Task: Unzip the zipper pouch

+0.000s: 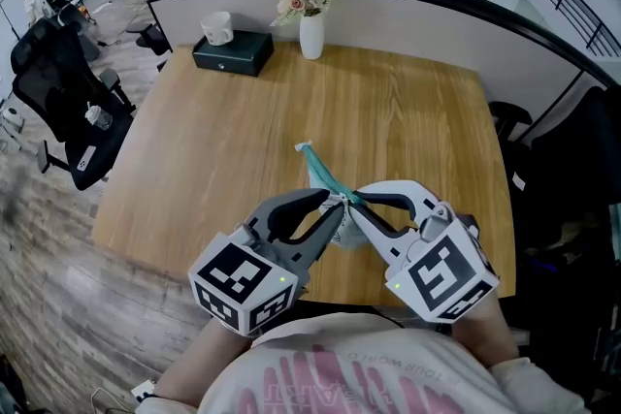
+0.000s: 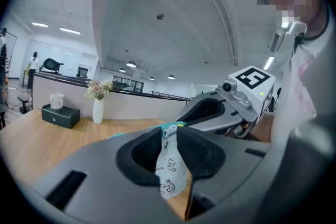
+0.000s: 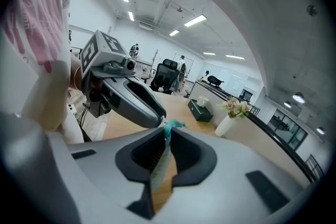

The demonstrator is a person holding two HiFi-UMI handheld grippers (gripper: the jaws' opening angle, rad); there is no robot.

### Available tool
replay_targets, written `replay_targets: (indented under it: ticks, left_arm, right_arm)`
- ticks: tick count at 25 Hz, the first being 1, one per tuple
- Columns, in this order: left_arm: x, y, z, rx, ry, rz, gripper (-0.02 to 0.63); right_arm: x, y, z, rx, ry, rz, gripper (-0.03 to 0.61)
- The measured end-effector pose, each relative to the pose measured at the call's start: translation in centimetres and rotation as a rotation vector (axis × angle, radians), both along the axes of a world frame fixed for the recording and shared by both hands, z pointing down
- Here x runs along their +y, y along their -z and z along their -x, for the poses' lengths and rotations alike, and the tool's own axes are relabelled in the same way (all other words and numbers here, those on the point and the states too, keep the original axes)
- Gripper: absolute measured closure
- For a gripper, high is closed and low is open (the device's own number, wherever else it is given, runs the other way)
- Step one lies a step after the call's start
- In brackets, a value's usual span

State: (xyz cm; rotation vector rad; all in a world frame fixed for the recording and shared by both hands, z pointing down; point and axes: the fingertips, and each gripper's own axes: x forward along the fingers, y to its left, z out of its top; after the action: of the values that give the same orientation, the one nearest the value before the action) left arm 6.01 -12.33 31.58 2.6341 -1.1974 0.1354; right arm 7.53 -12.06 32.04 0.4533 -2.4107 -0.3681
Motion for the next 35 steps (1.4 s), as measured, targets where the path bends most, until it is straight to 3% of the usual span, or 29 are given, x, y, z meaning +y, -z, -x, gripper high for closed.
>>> replay_targets:
  ticks: [9,23,35]
  left_arm:
    - [0.1,0.2,-0.3,-0.008,-0.014,-0.017,0.601]
    - [0.2,0.0,-0.2,-0.017,-0.011,-0.013,0.606]
    - [1.5,-0.8,0.1,0.041,-0.035,0.076,0.606]
  right_arm:
    - [-0.2,0.1,0.2,-0.012,-0.001,0.001,0.542]
    - [-0.1,-0.2,0.2,-0.02,0.0,0.024,0.545]
    - [1.3,-1.1,0.4,-0.045,0.042,0.1,0.545]
